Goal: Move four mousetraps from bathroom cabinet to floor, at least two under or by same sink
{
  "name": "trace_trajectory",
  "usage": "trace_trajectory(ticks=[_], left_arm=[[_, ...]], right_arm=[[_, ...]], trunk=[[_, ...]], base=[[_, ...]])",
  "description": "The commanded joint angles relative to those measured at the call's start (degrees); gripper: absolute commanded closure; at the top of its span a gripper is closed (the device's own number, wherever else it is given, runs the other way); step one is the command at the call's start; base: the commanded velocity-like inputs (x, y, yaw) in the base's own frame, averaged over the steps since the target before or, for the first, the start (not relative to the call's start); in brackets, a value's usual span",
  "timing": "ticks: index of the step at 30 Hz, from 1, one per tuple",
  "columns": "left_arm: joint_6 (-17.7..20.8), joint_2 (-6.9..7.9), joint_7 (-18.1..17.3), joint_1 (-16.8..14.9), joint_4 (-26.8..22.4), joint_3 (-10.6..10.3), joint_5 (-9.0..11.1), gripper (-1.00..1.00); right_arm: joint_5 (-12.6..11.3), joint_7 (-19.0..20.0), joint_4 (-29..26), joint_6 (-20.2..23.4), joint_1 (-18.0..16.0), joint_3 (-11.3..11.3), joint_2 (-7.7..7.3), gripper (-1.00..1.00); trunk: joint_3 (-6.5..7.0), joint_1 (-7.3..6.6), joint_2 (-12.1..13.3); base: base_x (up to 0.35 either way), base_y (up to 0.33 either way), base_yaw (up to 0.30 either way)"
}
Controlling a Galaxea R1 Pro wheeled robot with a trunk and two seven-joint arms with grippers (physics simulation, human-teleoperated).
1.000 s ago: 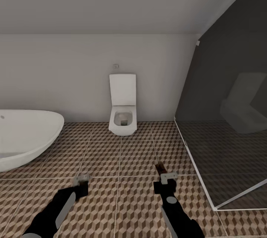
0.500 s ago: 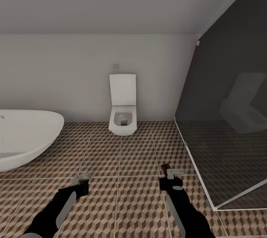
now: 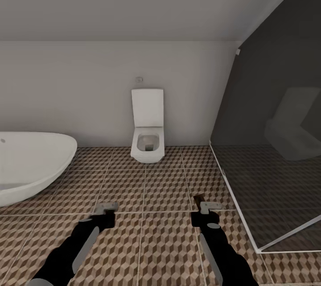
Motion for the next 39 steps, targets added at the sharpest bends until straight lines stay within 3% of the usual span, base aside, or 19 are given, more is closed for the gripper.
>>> trace_trajectory(ticks=[1, 21, 39], left_arm=[[0.27, 0.08, 0.58, -0.05, -0.13, -0.51, 0.59, 1.00], [0.71, 0.26, 0.72, -0.06, -1.45, -1.13, 0.62, 1.00], [0.66, 0.19, 0.72, -0.05, -1.37, -1.14, 0.62, 1.00]], right_arm=[[-0.29, -0.49, -0.07, 0.26, -0.04, 0.18, 0.01, 1.00], [-0.20, -0.54, -0.08, 0.21, -0.05, 0.25, 0.01, 1.00], [-0.19, -0.54, -0.08, 0.25, -0.05, 0.23, -0.02, 1.00]], trunk=[[-0.11, 0.03, -0.12], [-0.11, 0.03, -0.12], [-0.11, 0.03, -0.12]], base=[[0.000, 0.000, 0.000], [0.003, 0.000, 0.000], [0.139, 0.000, 0.000]])
